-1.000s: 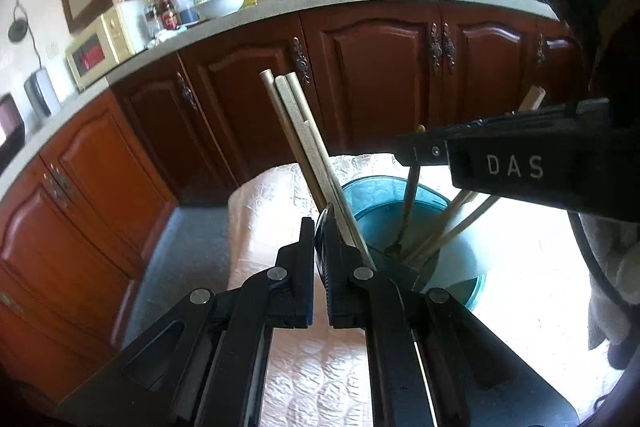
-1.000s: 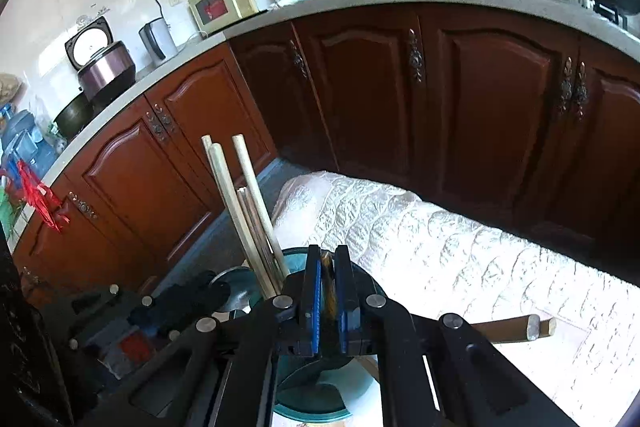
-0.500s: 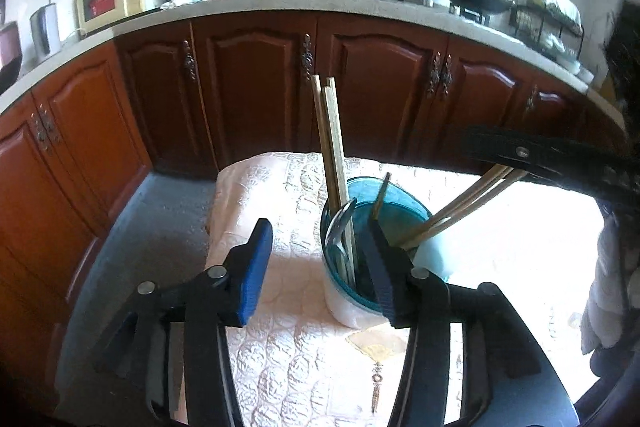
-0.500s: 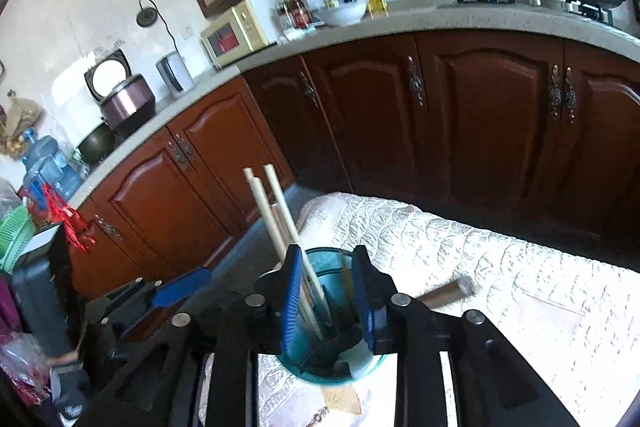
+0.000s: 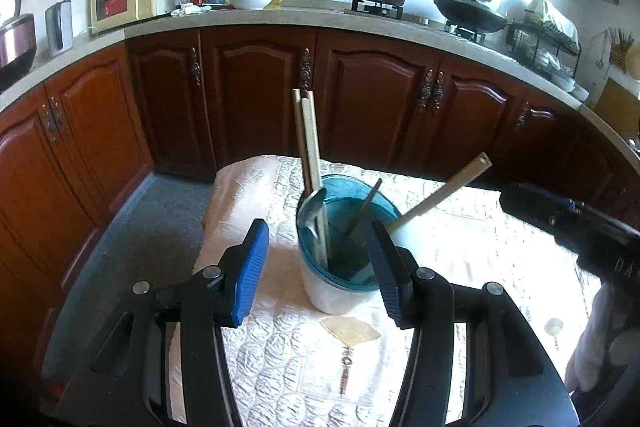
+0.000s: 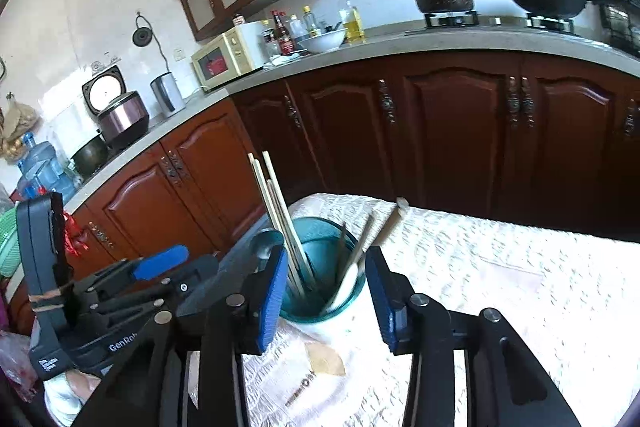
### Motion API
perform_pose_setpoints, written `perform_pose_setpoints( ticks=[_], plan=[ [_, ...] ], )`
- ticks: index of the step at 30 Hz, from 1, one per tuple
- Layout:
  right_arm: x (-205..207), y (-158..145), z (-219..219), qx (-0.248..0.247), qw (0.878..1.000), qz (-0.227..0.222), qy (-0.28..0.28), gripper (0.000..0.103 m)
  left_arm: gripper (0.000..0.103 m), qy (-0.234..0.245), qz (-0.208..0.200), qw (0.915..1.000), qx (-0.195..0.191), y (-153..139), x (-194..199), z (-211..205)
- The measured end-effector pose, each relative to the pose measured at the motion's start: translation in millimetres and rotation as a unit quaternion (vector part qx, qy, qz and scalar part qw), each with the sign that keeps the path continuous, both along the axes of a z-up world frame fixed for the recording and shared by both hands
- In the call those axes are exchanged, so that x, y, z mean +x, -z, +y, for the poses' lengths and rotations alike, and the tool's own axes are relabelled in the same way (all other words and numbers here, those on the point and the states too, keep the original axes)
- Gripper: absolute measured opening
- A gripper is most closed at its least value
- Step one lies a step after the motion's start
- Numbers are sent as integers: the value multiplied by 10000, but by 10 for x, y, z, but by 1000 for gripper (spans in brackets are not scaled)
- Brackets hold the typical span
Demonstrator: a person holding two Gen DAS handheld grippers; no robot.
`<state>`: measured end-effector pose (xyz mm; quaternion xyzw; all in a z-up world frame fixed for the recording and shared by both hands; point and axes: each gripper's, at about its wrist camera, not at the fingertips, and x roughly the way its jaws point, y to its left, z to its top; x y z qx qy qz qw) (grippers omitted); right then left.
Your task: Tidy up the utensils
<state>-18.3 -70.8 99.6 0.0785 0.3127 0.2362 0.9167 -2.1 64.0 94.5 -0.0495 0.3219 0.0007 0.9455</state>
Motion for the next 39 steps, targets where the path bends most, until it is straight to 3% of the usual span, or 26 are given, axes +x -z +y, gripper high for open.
perform_pose_setpoints(
  ticks=[16, 39],
  plan=[
    [-330, -49, 0, -303, 9991, -210, 227, 44, 50, -148, -378, 9990, 183, -172, -264, -175],
    [-350, -31, 100, -479, 9985, -230, 138, 45, 50, -357, -592, 9970, 338, -206, -376, -166]
  ],
)
